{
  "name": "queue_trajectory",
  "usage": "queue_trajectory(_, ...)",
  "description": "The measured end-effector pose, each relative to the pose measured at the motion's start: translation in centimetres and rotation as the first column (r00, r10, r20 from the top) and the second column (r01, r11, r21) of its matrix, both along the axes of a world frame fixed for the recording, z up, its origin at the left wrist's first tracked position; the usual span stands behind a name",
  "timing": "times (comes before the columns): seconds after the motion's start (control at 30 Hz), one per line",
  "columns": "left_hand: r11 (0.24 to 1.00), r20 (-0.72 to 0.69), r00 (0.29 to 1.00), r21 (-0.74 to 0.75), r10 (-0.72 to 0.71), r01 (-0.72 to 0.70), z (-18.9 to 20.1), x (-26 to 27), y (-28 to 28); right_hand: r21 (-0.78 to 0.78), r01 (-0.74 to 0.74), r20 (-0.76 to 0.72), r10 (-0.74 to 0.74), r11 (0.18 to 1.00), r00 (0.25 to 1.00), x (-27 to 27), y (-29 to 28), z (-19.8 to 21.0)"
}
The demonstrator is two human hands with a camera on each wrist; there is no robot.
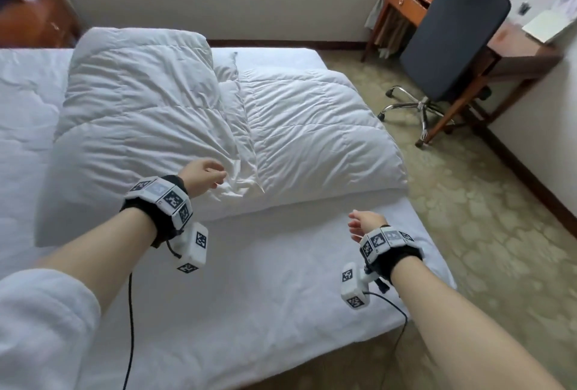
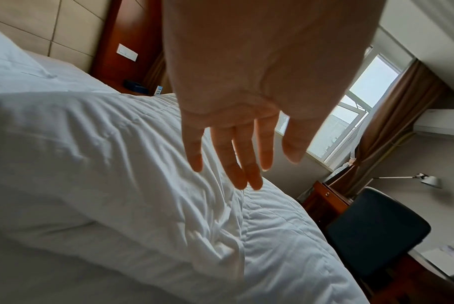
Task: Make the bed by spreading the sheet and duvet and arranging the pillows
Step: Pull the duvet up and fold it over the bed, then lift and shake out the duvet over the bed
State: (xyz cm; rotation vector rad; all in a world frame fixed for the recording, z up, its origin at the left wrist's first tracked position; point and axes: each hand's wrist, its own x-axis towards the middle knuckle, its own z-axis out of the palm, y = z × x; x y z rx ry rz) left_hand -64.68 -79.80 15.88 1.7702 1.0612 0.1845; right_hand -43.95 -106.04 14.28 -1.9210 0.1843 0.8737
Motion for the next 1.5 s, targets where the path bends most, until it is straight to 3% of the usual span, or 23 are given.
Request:
queue_trajectory(0.2, 0.997, 0.031, 0.997, -0.042, 0.064, -0.063, -0.2, -0.6, -6.9, 0.101, -0.064, -0.02, 0.066, 0.993, 0.998, -0.5, -3.2, 1.8)
queue_trajectory(0.4, 1.0, 0.077, 0.997, -0.025, 0.014, -0.012, 4.1, 7.4, -14.1, 0.174, -0.009, 0.031, 0.004, 0.985, 1.0, 5.9, -11.3, 5.2)
queue_trajectory(0.67, 0.988, 0.124, 0.981, -0.017, -0.15, 0.154, 5.7, 29.5, -28.5, 0.195, 0.199, 0.053, -0.213, 0.96, 0.976, 24.0, -27.5, 5.5)
queue_trajectory(0.83, 0.977, 0.198, 0.959, -0.024, -0.205, 0.214, 6.6, 46.0, -38.0, 0.19, 0.276, 0.048, -0.29, 0.942, 0.956, 37.2, -36.4, 6.0)
queue_trajectory(0.97, 0.963, 0.194, 0.95, -0.067, -0.244, 0.261, 5.4, 55.8, -42.8, 0.164, 0.284, 0.11, -0.303, 0.945, 0.947, 46.4, -40.9, 6.7)
queue_trajectory(1.17, 0.979, 0.163, 0.969, -0.053, -0.185, 0.196, 4.4, 68.0, -43.6, 0.147, 0.21, 0.129, -0.229, 0.967, 0.965, 59.4, -41.3, 6.1)
queue_trajectory(1.5, 0.995, 0.233, 0.972, -0.097, 0.021, 0.001, 5.9, 87.6, -36.5, 0.154, 0.081, 0.183, -0.109, 0.985, 0.977, 82.1, -31.3, 9.6)
